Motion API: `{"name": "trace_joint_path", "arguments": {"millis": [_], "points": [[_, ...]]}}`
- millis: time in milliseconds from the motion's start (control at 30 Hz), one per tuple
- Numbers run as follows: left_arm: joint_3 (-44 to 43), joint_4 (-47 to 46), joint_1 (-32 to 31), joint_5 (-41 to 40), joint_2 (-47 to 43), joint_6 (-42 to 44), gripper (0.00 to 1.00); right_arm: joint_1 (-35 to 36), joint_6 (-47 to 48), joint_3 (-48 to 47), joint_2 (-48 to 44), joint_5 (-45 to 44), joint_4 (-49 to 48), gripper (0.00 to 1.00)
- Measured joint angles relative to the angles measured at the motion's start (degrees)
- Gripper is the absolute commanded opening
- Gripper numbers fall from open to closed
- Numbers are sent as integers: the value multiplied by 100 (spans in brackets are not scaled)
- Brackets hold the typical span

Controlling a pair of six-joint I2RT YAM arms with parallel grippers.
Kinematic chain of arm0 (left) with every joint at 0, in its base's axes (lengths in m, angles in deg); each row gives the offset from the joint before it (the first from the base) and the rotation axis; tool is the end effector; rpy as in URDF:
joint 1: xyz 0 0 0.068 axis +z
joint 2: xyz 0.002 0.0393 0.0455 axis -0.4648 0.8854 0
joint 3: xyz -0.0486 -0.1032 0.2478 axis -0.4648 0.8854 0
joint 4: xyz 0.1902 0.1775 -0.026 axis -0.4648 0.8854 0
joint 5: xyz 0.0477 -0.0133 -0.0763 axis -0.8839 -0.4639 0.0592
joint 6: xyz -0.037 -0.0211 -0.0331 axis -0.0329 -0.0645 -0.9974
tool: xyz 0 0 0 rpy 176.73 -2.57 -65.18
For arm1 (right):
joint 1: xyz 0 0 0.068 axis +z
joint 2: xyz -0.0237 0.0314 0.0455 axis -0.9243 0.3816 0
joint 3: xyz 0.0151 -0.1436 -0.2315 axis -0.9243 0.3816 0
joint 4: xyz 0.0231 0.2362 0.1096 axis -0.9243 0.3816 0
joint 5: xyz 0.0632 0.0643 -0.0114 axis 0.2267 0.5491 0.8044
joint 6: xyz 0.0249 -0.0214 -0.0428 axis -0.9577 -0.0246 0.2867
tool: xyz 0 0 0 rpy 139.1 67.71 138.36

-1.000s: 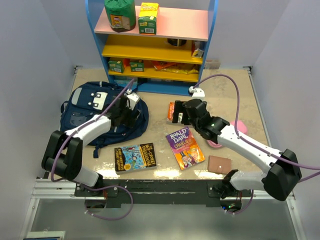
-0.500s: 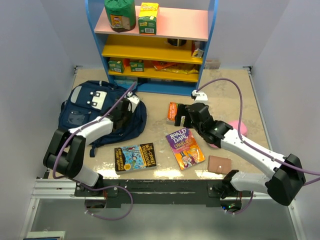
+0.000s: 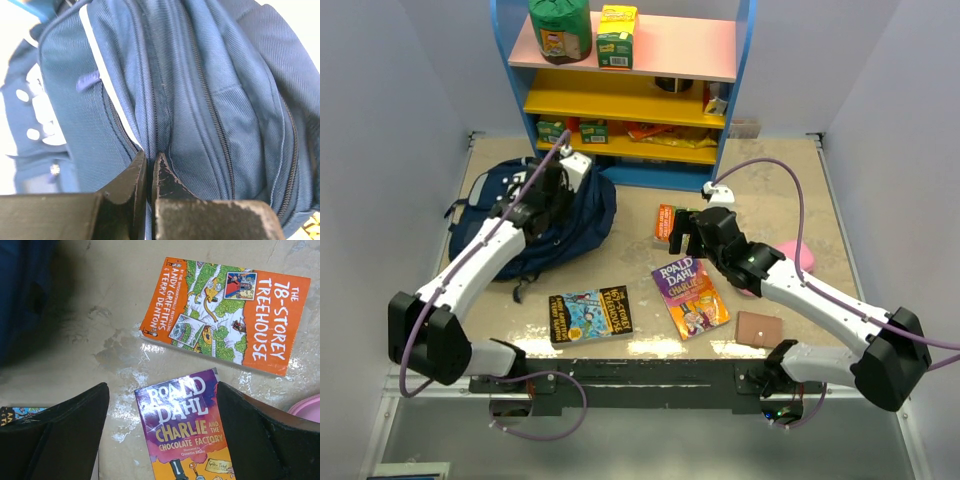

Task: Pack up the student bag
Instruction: Unzip the student bag at the center of the board.

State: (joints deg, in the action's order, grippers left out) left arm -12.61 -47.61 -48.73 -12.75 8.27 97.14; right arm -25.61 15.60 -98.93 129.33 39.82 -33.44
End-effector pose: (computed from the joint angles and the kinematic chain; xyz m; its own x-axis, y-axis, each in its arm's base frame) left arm 0.2818 -0.1016 0.2927 -0.5680 0.4043 -0.7169 0.3327 0.9095 0.2494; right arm 0.2036 0.1657 0.2790 -0.5583 0.1678 -0.8125 -0.1166 0.9537 0.2771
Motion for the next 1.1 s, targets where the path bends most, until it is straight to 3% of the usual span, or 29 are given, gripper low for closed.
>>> {"name": "trace_joint_path", "arguments": {"millis": [200, 467, 833, 1100], "points": [[-778, 660, 4, 380, -369, 48, 0, 0, 37, 0, 0, 31, -4, 90], [-551, 1604, 2, 1731, -1178, 1019, 0, 0, 129, -37, -262, 46, -7, 90], [935, 2800, -11, 3543, -3709, 4096, 0, 0, 173, -120, -92, 295, -400, 86], [1832, 3532, -48, 4247, -4599, 6129, 0, 11, 201, -68, 225, 811, -796, 85]]}}
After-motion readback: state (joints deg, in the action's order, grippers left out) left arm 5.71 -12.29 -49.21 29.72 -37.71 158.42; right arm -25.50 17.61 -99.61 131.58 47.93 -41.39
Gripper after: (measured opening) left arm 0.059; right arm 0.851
